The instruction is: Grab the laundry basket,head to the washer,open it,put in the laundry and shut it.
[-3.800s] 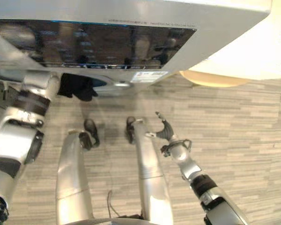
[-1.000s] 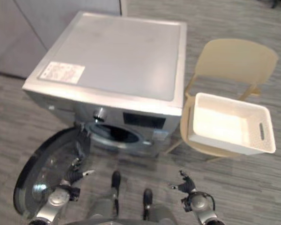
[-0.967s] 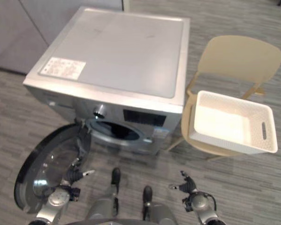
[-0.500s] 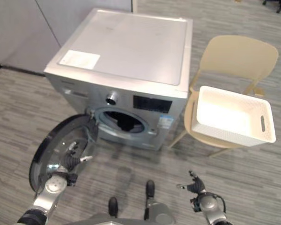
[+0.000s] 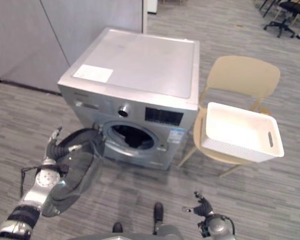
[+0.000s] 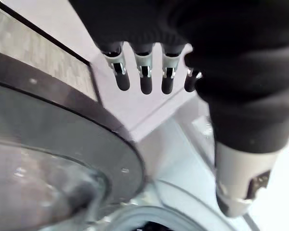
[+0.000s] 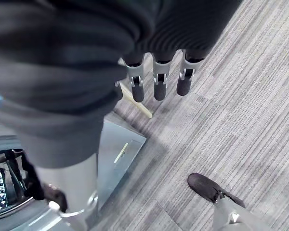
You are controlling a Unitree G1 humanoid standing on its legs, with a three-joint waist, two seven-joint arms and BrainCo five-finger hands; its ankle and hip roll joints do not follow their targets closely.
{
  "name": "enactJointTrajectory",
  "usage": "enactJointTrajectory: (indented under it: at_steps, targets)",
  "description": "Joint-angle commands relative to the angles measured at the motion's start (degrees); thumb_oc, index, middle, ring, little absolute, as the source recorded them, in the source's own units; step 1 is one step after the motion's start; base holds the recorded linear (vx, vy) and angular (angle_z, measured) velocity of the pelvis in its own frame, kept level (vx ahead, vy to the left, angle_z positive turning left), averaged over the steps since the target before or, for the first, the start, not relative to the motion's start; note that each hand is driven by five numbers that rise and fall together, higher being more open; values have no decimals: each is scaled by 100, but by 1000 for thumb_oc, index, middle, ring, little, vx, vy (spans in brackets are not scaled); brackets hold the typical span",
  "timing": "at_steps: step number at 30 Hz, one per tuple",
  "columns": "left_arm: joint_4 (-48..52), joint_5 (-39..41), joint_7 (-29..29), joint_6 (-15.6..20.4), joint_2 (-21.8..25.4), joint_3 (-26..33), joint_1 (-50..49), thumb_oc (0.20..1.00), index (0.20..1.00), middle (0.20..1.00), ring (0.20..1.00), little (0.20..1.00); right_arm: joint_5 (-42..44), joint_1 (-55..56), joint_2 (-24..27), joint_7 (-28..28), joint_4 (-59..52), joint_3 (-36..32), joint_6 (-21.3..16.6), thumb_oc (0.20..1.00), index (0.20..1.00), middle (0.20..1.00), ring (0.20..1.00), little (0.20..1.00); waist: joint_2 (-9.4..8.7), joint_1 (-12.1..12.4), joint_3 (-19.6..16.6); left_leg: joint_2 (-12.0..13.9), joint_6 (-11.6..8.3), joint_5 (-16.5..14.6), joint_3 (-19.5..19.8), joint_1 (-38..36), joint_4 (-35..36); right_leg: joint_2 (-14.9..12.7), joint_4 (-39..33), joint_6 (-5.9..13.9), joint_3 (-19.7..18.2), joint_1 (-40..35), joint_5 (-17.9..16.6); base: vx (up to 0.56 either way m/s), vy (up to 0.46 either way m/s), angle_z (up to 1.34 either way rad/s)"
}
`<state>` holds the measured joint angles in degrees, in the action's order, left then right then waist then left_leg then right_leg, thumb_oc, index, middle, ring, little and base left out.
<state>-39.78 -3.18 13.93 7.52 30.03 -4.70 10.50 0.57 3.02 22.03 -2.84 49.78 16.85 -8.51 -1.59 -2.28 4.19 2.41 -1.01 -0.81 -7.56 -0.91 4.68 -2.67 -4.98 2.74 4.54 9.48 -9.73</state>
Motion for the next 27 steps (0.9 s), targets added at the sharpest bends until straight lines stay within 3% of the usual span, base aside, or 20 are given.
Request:
enactJointTrajectory:
  at_steps: [1, 7, 13, 15, 16, 17, 19, 23, 27]
  targets:
    - [-571, 118, 183, 43, 407, 50, 546, 1000, 1000, 1000, 1000, 1000, -64, -141, 183, 1, -200, 117, -42, 1000, 1000, 1000, 1000, 1000, -149, -122, -9, -180, -89, 63, 91, 370, 32, -22, 10, 497, -90, -576, 792, -11, 33, -9]
    - [-1727, -40, 260, -68, 595, -72, 863, 1000, 1000, 1000, 1000, 1000, -97, -153, 320, -5, -320, 233, -96, 1000, 1000, 1000, 1000, 1000, -207, -173, 76, -160, -75, 82, 23, 476, 32, 11, 24, 517, -178, -403, 735, -6, 21, -11]
    - [-1755, 589, -30, 50, 146, -47, 547, 1000, 1000, 1000, 1000, 1000, -77, -118, 315, 15, -197, 255, -94, 1000, 1000, 1000, 1000, 1000, -231, -144, 77, -172, -51, 47, 4, 389, 32, 5, 23, 520, -216, -471, 753, 22, 21, -3]
    - [-1088, 1036, -226, 161, -475, -163, 68, 1000, 1000, 1000, 1000, 1000, -97, -130, 241, 4, -69, 209, -58, 1000, 1000, 1000, 1000, 1000, -196, -115, 27, -212, -27, 12, 23, 290, 32, -8, 6, 513, -209, -587, 789, 48, 37, 2]
    - [-1080, 1036, -225, 158, -477, -162, 59, 1000, 1000, 1000, 1000, 1000, -97, -126, 243, 4, -70, 211, -58, 1000, 1000, 1000, 1000, 1000, -194, -115, 27, -211, -27, 10, 24, 285, 32, -7, 5, 513, -209, -592, 790, 66, 36, 2]
    - [-492, 1297, -343, 199, -823, -325, -267, 1000, 1000, 1000, 1000, 1000, -134, -108, 210, -16, -120, 179, -40, 1000, 1000, 1000, 1000, 1000, -170, -99, -12, -234, -14, -9, 35, 218, 32, -10, -2, 502, -201, -668, 814, 48, 16, 3]
    - [126, 1436, -557, 194, -1056, -555, -603, 1000, 1000, 1000, 1000, 1000, -177, -119, 176, -37, -152, 154, -19, 1000, 1000, 1000, 1000, 1000, -145, -93, -41, -244, 2, -29, 43, 171, 32, -16, -2, 501, -186, -721, 832, 43, 7, 5]
    - [1115, 1819, -935, 136, -1268, -1061, -863, 1000, 1000, 1000, 1000, 1000, -189, -175, 78, -86, -202, 165, 32, 1000, 1000, 1000, 1000, 1000, -110, -104, -18, -257, 23, -27, 88, 162, 32, -26, -2, 506, -179, -713, 812, -4, -17, 5]
    - [1498, 1771, -1140, 78, -1278, -1581, -594, 1000, 1000, 1000, 1000, 1000, -211, -160, 28, -124, -311, 264, 69, 1000, 1000, 1000, 1000, 1000, -104, -187, 6, -247, 28, -44, 33, 191, 32, -30, -2, 520, -219, -660, 776, -20, -27, 1]
